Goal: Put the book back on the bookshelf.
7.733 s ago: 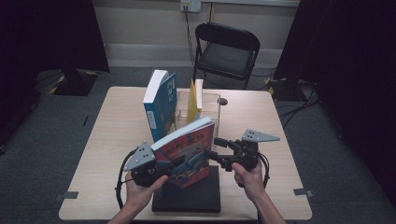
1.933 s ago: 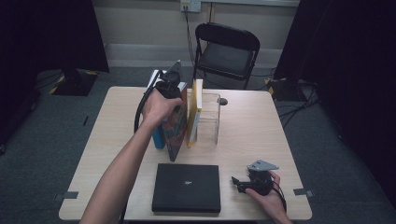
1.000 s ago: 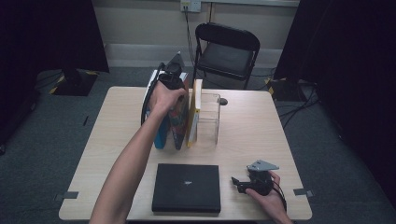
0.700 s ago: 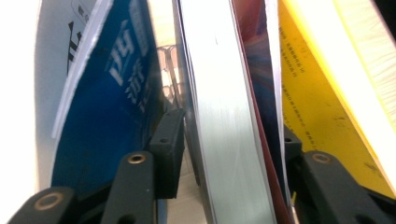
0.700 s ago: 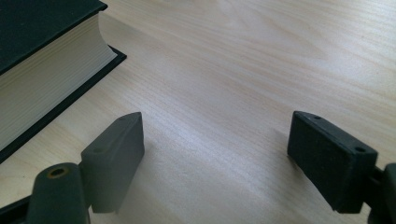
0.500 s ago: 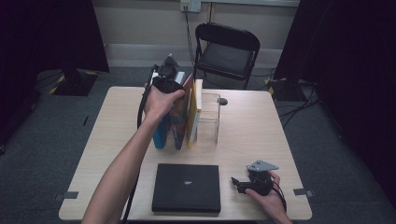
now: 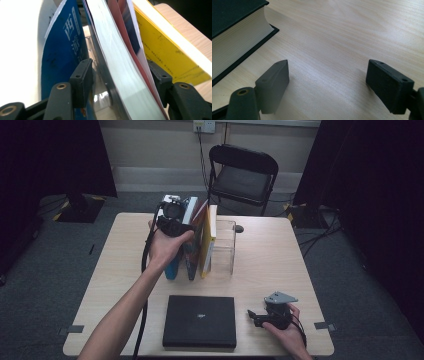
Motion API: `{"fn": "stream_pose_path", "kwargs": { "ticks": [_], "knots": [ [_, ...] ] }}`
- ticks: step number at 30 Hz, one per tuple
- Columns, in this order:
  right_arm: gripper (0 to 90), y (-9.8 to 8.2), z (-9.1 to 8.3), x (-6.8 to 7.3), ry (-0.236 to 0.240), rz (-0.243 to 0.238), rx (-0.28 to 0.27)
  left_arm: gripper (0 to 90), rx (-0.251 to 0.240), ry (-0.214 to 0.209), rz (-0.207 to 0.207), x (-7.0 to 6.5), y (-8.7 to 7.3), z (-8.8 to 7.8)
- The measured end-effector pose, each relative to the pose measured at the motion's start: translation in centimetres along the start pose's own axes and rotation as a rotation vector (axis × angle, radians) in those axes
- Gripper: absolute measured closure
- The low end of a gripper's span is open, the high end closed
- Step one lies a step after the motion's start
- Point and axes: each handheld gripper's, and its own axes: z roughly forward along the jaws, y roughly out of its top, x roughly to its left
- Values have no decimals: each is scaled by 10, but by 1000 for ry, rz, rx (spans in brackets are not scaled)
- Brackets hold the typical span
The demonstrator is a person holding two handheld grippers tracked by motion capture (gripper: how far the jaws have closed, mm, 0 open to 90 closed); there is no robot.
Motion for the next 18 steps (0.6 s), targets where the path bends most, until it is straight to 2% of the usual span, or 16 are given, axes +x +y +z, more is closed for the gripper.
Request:
{"fn": "stream_pose_path", "kwargs": {
  "ticks": [2, 3, 5, 6, 11, 12, 14, 16, 18],
  "knots": [
    [186, 0, 0, 0, -1, 0, 0, 427, -54, -27, -28, 1, -5, -4],
    [186, 0, 0, 0, -1, 0, 0, 427, -67, -28, -11, 2, -8, -6],
    [186, 0, 0, 0, -2, 1, 0, 427, -83, -1, 27, -2, -12, -7],
    [186, 0, 0, 0, -2, 1, 0, 421, -108, -7, 37, -4, -16, -8],
    [186, 0, 0, 0, -2, 1, 0, 410, -206, -7, 48, -8, -31, -15],
    [186, 0, 0, 0, -2, 2, 0, 410, -206, -7, 48, -8, -31, -15],
    [187, 0, 0, 0, -2, 2, 0, 410, -261, -5, 43, -8, -39, -19],
    [187, 0, 0, 0, -2, 4, 0, 414, -274, -12, 49, -7, -43, -21],
    [187, 0, 0, 0, -2, 4, 0, 430, -323, -6, 34, -8, -49, -26]
  ]
}}
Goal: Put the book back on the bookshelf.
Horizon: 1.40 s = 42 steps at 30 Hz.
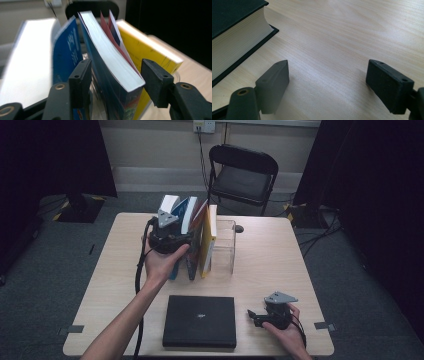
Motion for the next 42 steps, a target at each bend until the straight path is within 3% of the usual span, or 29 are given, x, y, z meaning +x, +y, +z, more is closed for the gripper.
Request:
{"fn": "stream_pose_path", "kwargs": {
  "ticks": [3, 5, 8, 11, 18, 19, 21, 22, 26, 30, 34, 36, 39, 41, 42],
  "knots": [
    [187, 0, 0, 0, -1, 2, 0, 430, 14, -31, 2, -1, -4, -3],
    [187, 0, 0, 0, -1, 7, -1, 452, 12, -29, 7, -2, -7, -5],
    [203, 1, 0, -1, 14, 20, -3, 472, 23, -82, -28, -3, -18, -5],
    [224, 2, 0, -1, 23, 26, -5, 472, 25, -93, -3, -5, -29, -6],
    [260, 6, -1, -2, 47, 41, -6, 458, 45, -125, -19, -2, -57, -3],
    [268, 8, -2, -1, 48, 43, -14, 456, 54, -127, -40, -1, -60, -4],
    [276, 9, -3, -1, 53, 46, -26, 456, 64, -124, -34, -2, -64, -7],
    [291, 16, -6, 0, 52, 46, -51, 456, 67, -125, -5, -2, -72, -10],
    [324, 29, -7, 1, 67, 50, -92, 453, 110, -129, 9, 0, -98, -17],
    [353, 53, -6, 7, 91, 36, -143, 439, 173, -128, 20, 6, -127, -26],
    [382, 79, -1, 15, 120, 33, -200, 406, 201, -145, -18, 14, -148, -33],
    [393, 91, 3, 20, 129, 34, -218, 391, 232, -147, -13, 17, -156, -34],
    [402, 107, 8, 26, 147, 28, -243, 375, 268, -153, 38, 21, -166, -36],
    [407, 117, 11, 30, 159, 21, -255, 368, 282, -146, 49, 26, -171, -36],
    [409, 122, 13, 32, 162, 16, -261, 366, 271, -158, 28, 29, -174, -37]
  ]
}}
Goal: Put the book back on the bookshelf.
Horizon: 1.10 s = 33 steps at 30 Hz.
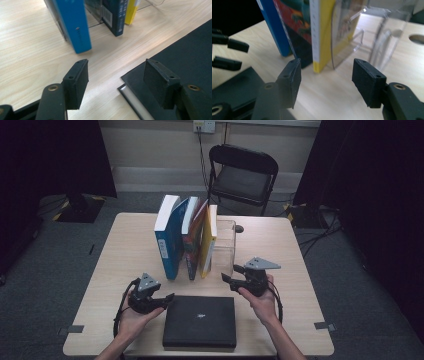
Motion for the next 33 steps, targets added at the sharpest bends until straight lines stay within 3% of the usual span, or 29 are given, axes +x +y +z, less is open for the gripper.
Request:
{"fn": "stream_pose_path", "kwargs": {
  "ticks": [2, 4, 5, 7, 10, 15, 20, 23, 25, 28, 33],
  "knots": [
    [409, 9, 7, 2, 7, -10, -4, 341, 15, -1, 6, 6, -4, 0],
    [408, 20, 13, 4, 12, -15, -17, 339, 23, 17, 46, 8, -9, 4],
    [408, 23, 15, 4, 15, -19, -22, 320, 10, 21, 45, 9, -10, 4],
    [405, 32, 19, 6, 13, -23, -32, 325, 25, 38, 28, 12, -11, 7],
    [403, 47, 23, 7, 17, -32, -51, 325, 52, 42, 38, 13, -14, 10],
    [409, 72, 30, 5, 4, -39, -71, 332, 102, 59, 108, 12, -21, 8],
    [480, 87, 38, 6, 18, -49, -80, 325, 129, 62, 99, 16, -31, 15],
    [529, 92, 44, 11, 4, -62, -82, 322, 113, 57, 90, 17, -32, 16],
    [581, 94, 46, 14, 19, -63, -97, 308, 108, 55, 84, 18, -32, 17],
    [583, 97, 51, 20, 32, -71, -96, 292, 106, 44, 60, 21, -33, 18],
    [547, 101, 62, 30, 56, -83, -81, 280, 104, 45, 58, 21, -33, 18]
  ]
}}
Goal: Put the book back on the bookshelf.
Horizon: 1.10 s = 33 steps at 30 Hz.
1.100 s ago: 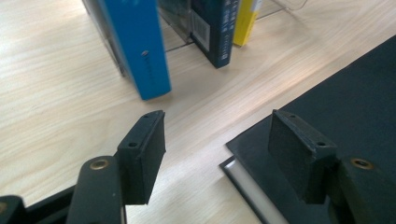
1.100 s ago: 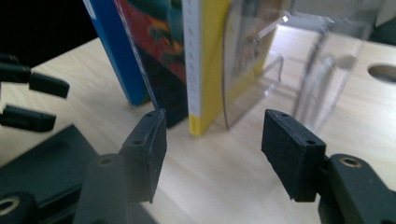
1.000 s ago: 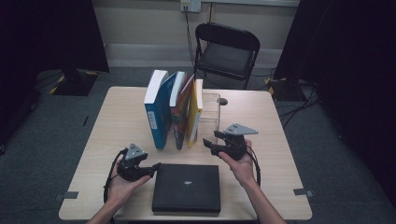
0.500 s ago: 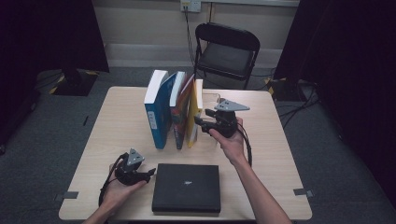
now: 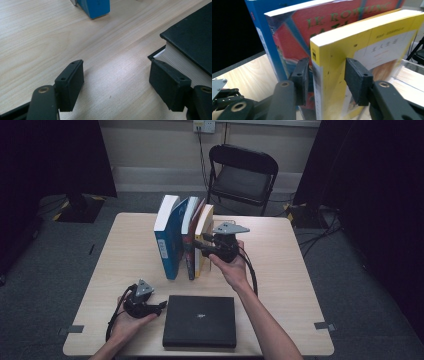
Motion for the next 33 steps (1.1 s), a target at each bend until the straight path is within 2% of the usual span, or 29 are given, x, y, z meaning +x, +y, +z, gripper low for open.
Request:
{"fn": "stream_pose_path", "kwargs": {
  "ticks": [2, 3, 4, 10, 13, 16, 21, 26, 29, 33],
  "knots": [
    [534, 0, 2, 1, 3, -4, 3, 279, 0, -1, 2, 0, 0, 0],
    [468, 1, 6, 3, -23, -12, 16, 279, 0, 0, 1, 0, 0, 0],
    [454, 1, 6, 3, -35, -10, 12, 279, -2, 1, 1, 0, 0, 0],
    [449, 9, 7, -1, -66, 5, -2, 277, 1, -4, 7, 1, 0, 0],
    [496, 12, 9, -2, -59, -5, 5, 277, 1, -5, 8, 1, 0, 0],
    [628, 14, 8, 0, -44, -39, 13, 277, -2, -5, 9, 1, 0, 0],
    [666, 15, 6, -1, -36, -48, 21, 277, -3, -5, 10, 1, 0, 0],
    [696, 18, 2, -2, -45, -103, 46, 275, -5, -8, 12, 2, 0, 1],
    [686, 16, 0, -4, -32, -97, 43, 271, -7, -7, 15, 2, 0, 1],
    [558, 12, 0, -4, -7, -66, 27, 271, -9, -5, 17, 2, -1, 1]
  ]
}}
